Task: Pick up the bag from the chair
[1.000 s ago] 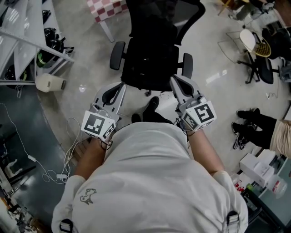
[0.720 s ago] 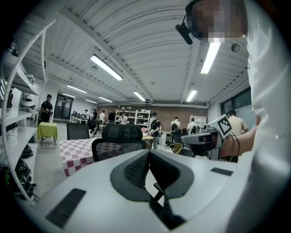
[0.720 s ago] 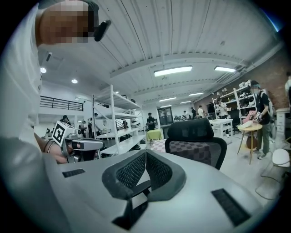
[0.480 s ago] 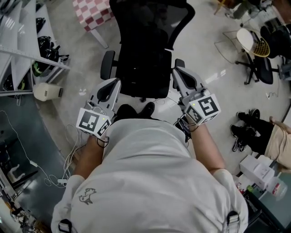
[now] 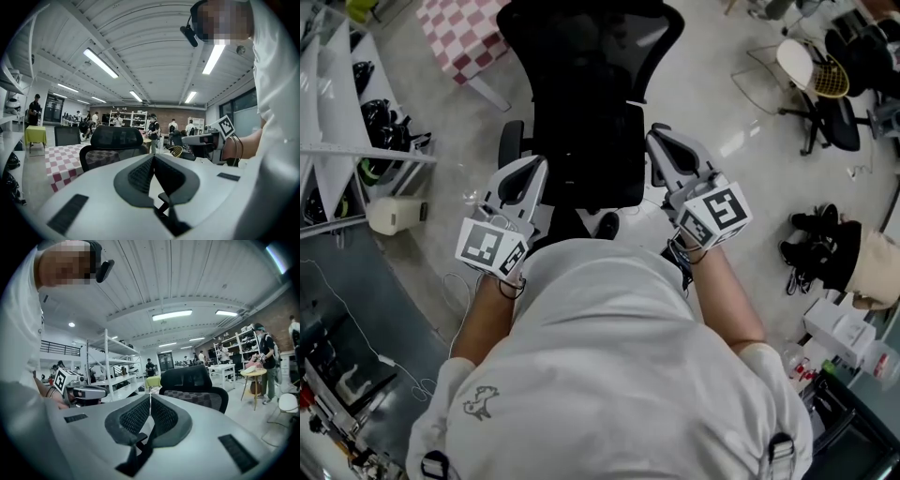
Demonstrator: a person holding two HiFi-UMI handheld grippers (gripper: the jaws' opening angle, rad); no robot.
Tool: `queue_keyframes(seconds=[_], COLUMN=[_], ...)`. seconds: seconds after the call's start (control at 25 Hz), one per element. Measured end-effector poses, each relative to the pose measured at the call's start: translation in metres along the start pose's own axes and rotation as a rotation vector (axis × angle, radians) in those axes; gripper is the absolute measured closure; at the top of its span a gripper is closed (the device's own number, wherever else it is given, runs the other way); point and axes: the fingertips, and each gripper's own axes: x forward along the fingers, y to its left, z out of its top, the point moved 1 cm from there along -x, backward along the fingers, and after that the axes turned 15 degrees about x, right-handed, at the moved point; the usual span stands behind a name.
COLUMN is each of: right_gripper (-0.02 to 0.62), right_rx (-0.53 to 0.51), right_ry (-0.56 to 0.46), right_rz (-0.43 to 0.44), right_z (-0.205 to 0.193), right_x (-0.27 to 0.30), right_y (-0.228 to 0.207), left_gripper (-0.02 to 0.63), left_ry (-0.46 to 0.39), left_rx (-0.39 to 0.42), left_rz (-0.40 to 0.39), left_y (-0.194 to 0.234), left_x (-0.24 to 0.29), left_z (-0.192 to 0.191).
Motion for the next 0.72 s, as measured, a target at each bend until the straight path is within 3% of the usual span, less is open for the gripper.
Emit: queue_keyframes(seconds=[0.48, 0.72], right_gripper=[0.561, 0.557], right_rx=[0.069, 0.145], right_ry=[0.041, 0.069], right_rz=[0.023, 0.042], right_z=[-0.01, -0.024], right_x=[0.084, 0.133], right_y=[-0.014, -0.027], left_gripper=[0.595, 0.595], left_ry=[0.024, 0.023], left_rx=[0.002, -0.071], left_rz=[-0.127, -0.155], left_y=[0.065, 0.101], left_x=[0.057, 0.073], left_z=[-0.025, -0.041])
